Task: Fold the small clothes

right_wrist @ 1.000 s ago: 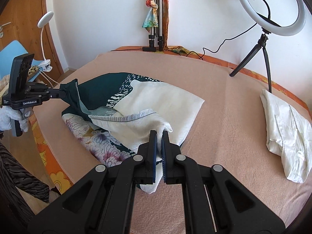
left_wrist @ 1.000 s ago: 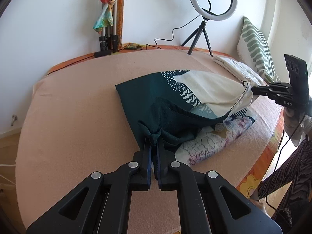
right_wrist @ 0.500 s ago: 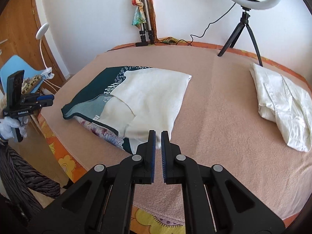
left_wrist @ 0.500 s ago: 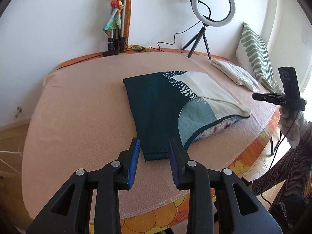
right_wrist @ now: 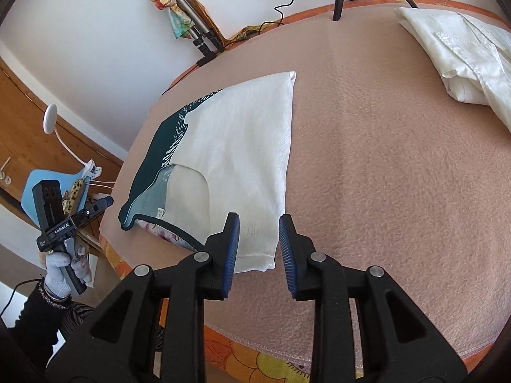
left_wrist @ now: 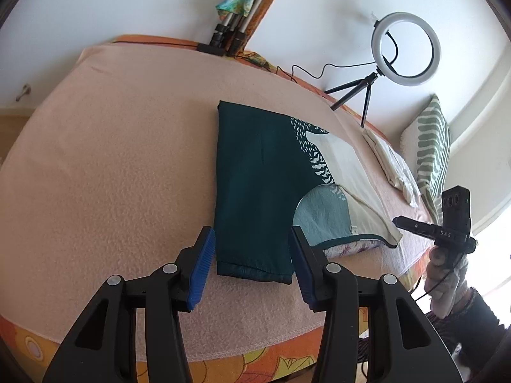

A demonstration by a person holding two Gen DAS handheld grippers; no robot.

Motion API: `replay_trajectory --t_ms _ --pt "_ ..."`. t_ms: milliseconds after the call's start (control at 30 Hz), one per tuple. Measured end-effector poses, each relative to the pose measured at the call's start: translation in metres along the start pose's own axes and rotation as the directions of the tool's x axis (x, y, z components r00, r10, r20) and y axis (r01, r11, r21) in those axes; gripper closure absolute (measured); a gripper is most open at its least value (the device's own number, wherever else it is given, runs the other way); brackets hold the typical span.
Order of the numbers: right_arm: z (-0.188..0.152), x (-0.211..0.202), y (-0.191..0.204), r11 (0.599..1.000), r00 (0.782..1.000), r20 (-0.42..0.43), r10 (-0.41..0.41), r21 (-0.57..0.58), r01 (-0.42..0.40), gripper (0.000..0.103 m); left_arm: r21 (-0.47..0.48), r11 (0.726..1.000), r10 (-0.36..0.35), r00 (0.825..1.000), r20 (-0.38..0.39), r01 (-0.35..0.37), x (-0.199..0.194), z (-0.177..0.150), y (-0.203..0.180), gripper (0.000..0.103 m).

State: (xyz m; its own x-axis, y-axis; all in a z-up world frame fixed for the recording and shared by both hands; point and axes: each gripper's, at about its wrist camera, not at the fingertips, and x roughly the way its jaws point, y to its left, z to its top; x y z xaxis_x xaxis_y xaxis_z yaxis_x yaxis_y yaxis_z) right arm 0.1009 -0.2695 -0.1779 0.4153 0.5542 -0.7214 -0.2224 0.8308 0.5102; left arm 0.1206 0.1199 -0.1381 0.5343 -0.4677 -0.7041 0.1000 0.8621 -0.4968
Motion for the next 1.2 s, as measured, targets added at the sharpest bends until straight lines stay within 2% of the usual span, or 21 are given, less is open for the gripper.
replay_trajectory --t_ms 67,133,167,200,233,333,400,467,600,700,800,1067,1200 --pt "0.002 0.002 -0.001 1.000 1.000 -0.005 0.001 -0.001 -0.001 0.075 -0.118 0.992 -0.051 0.999 -0.013 0.049 0.001 -0.001 0.017 0.057" --pt "0.006 0.002 -0.003 1.000 1.000 -0.010 0.003 0.007 -0.003 0.070 -0.229 0.970 -0.092 0.996 -0.015 0.087 0.002 -0.005 0.033 0.057" --pt "0.009 0.001 -0.005 1.000 1.000 -0.005 0.004 0.014 -0.004 0.062 -0.267 0.958 -0.111 0.994 -0.018 0.102 0.003 -0.007 0.038 0.057" --pt "0.012 0.001 -0.007 1.000 1.000 -0.003 0.007 0.022 -0.007 0.052 -0.298 0.948 -0.124 0.992 -0.021 0.113 0.004 -0.009 0.041 0.056" --pt "0.016 0.000 -0.010 0.999 1.000 -0.004 0.017 0.032 -0.017 0.049 -0.325 0.938 -0.140 0.990 -0.025 0.124 0.005 -0.011 0.044 0.056" --pt "0.029 0.002 -0.020 0.996 0.999 0.001 0.045 0.075 -0.044 0.047 -0.377 0.914 -0.183 0.982 -0.047 0.153 0.012 -0.018 0.044 0.053" --pt "0.038 0.007 -0.028 0.992 0.998 -0.006 0.068 0.103 -0.067 0.047 -0.390 0.906 -0.199 0.979 -0.051 0.164 0.016 -0.020 0.041 0.051" --pt "0.048 0.013 -0.035 0.990 0.998 -0.004 0.065 0.123 -0.064 0.047 -0.392 0.904 -0.204 0.978 -0.041 0.172 0.017 -0.018 0.037 0.043" --pt "0.066 0.027 -0.045 0.985 0.997 -0.006 0.077 0.155 -0.075 0.047 -0.427 0.882 -0.234 0.972 -0.028 0.201 0.023 -0.016 0.035 0.043" --pt "0.077 0.036 -0.047 0.985 0.997 -0.006 0.081 0.156 -0.079 0.047 -0.403 0.895 -0.223 0.974 -0.030 0.192 0.027 -0.012 0.028 0.043" --pt "0.086 0.049 -0.052 0.982 0.995 -0.013 0.094 0.167 -0.091 0.047 -0.413 0.886 -0.245 0.969 -0.026 0.212 0.031 -0.011 0.028 0.043" --pt "0.104 0.073 -0.054 0.965 0.979 0.002 0.202 0.170 -0.199 0.047 -0.416 0.873 -0.279 0.960 0.000 0.254 0.041 -0.006 0.027 0.043" --pt "0.111 0.085 -0.053 0.953 0.969 0.013 0.247 0.178 -0.245 0.047 -0.403 0.879 -0.274 0.962 0.008 0.254 0.047 -0.001 0.021 0.043"
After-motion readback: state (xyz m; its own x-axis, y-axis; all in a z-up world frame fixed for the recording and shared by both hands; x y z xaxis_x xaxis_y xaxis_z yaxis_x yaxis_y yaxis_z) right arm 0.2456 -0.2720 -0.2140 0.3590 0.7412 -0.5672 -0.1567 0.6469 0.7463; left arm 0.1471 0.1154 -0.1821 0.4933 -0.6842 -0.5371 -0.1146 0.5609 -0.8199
